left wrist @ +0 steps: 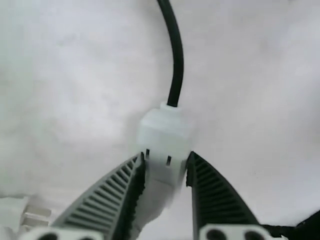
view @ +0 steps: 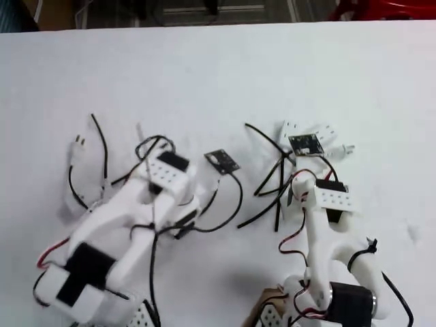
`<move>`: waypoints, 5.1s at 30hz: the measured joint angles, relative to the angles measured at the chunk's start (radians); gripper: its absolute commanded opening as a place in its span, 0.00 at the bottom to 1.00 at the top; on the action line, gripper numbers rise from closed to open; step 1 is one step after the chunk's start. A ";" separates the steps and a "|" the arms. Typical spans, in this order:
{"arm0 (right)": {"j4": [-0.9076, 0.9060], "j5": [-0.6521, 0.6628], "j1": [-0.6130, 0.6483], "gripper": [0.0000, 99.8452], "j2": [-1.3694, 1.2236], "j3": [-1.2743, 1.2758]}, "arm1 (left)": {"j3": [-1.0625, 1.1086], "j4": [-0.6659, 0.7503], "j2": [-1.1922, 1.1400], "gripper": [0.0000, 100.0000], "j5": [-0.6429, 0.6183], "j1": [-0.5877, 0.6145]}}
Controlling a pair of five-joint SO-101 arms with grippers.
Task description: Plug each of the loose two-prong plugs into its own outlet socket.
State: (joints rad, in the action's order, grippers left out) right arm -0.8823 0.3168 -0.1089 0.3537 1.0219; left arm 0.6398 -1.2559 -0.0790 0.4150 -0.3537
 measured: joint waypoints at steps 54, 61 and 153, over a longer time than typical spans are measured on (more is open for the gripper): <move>0.000 0.000 0.000 0.02 0.000 0.000 | -0.669 -0.032 0.048 0.02 0.460 0.190; 0.000 0.000 0.000 0.02 0.000 0.000 | -1.266 -0.169 -0.450 0.02 0.460 0.239; 0.000 0.000 0.000 0.02 0.000 0.003 | -0.178 -0.262 0.120 0.26 -0.873 0.968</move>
State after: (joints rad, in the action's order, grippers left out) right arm -0.8823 0.3168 -0.1089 0.3537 1.0249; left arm 0.4618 -1.5182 0.0407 -0.4580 0.6145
